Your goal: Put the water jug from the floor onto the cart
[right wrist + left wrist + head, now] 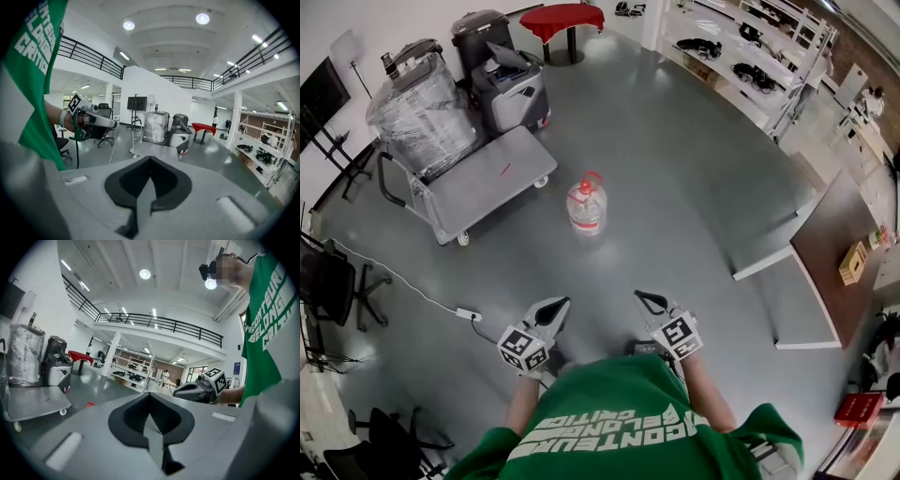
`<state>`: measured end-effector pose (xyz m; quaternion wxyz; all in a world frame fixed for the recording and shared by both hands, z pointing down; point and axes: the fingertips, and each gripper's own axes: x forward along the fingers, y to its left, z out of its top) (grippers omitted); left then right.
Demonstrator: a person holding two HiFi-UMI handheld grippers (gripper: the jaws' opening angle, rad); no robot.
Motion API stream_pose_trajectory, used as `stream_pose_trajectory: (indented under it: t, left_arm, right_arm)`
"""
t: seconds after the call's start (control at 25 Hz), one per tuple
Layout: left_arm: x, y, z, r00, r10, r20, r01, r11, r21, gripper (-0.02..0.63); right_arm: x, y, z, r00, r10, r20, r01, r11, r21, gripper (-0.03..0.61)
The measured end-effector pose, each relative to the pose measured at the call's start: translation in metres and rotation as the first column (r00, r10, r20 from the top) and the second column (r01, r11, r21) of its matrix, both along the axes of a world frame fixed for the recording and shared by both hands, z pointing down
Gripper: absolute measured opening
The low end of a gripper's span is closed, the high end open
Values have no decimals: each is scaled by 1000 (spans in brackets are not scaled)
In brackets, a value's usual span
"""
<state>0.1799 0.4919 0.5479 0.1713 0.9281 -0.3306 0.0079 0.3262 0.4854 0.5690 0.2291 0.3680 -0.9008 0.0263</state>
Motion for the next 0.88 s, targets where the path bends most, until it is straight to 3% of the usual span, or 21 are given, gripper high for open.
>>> stream_pose_trajectory:
  t: [0.28, 0.48, 0.64, 0.88]
  left_arm:
    - [22, -4, -1, 1000, 1, 6, -1, 1000, 1, 9]
    - [51, -6, -1, 1000, -12, 8, 12, 1000, 4, 9]
    - [72, -3, 1, 1000, -28, 10, 28, 1000, 5, 9]
    - [97, 0, 1, 999, -48, 19, 48, 999, 2, 9]
  right_arm:
    - [21, -5, 2, 1000, 2, 14, -2, 1000, 1, -8]
    - [52, -13, 2, 996, 22, 88, -20, 1000, -23, -8]
    - [72, -15, 4, 999, 1, 54, 0, 1000, -25, -8]
    - [92, -18, 13, 996, -27, 82, 28, 1000, -10, -8]
